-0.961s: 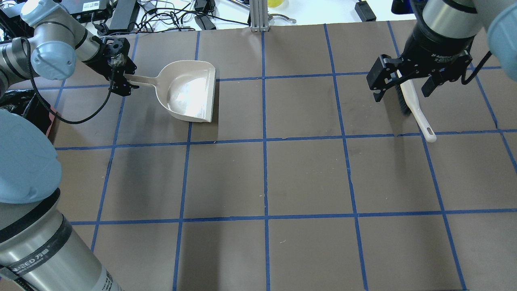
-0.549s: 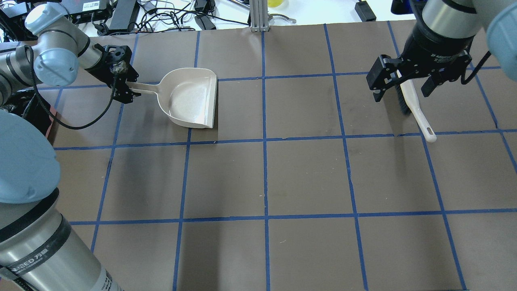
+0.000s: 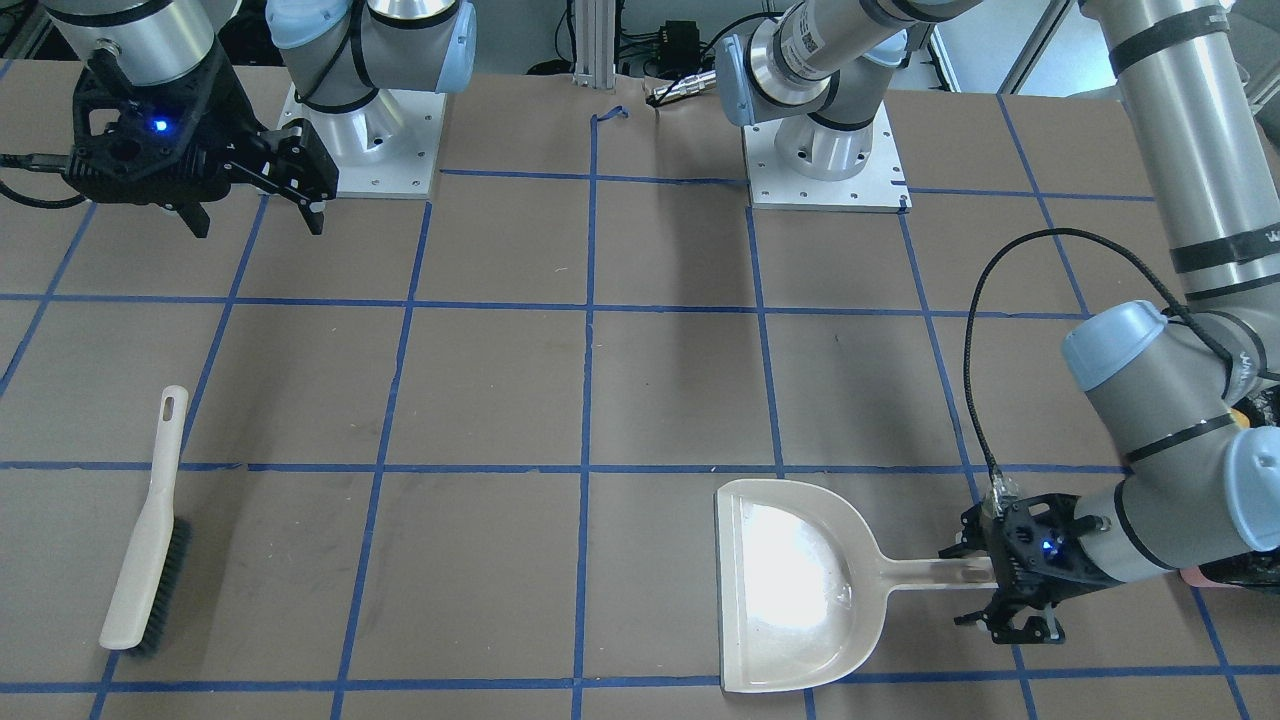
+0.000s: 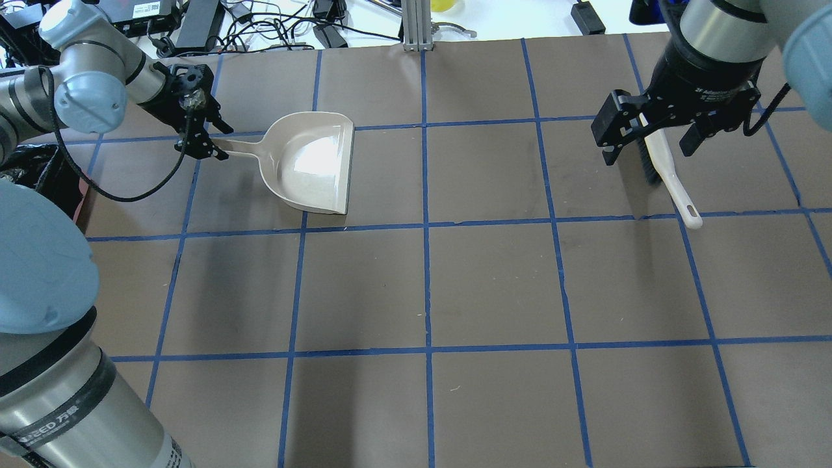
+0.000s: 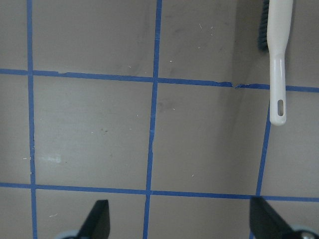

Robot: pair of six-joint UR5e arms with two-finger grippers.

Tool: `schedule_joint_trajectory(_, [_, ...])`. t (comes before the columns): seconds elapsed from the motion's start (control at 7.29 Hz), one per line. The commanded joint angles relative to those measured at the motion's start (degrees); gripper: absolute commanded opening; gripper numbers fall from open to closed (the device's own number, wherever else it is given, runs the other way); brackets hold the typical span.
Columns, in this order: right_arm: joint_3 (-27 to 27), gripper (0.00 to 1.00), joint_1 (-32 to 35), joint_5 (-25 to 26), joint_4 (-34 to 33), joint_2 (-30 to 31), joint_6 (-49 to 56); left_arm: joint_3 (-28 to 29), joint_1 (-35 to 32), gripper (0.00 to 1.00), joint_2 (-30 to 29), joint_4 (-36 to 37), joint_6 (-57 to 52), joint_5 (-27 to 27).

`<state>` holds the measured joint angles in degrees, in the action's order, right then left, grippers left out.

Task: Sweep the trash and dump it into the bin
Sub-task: 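Open the left gripper and lift it off the dustpan handle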

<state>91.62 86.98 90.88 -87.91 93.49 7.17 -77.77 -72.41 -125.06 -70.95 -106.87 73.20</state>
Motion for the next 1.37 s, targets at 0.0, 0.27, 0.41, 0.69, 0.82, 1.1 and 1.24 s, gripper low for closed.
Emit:
schedule_joint_trajectory(0.0, [0.0, 1.0, -0.1, 0.1, -0.1, -0.1, 0.1, 9.8, -4.2, 1.0, 3.1, -13.2, 12.2, 0.8])
schedule_joint_trajectory(0.27, [0.0, 1.0, 0.0, 0.1, -0.1, -0.1, 0.1, 16.8, -11.4, 1.0, 7.6, -23.1, 35.3, 6.8])
schedule_joint_trajectory(0.41, [0.0, 1.0, -0.1, 0.3, -0.1, -0.1, 0.1, 17.0, -14.2, 1.0, 10.1, -26.3, 46.8, 9.6])
schedule_joint_trajectory(0.69, [0.0, 1.0, 0.0, 0.3, -0.1, -0.1, 0.1, 16.2, -20.5, 1.0, 14.3, -26.7, 67.9, 15.9])
schedule_joint_trajectory(0.82, [0.0, 1.0, 0.0, 0.2, -0.1, -0.1, 0.0, 16.0, -23.4, 1.0, 16.0, -26.8, 81.2, 16.8])
schedule_joint_trajectory(1.1, [0.0, 1.0, 0.0, 0.2, 0.0, -0.1, 0.0, 12.8, -27.1, 1.0, 20.0, -27.7, 98.8, 16.9])
schedule_joint_trajectory(1.24, [0.0, 1.0, 0.0, 0.2, 0.0, -0.1, 0.0, 9.0, -27.1, 1.0, 22.9, -27.5, 103.6, 16.7])
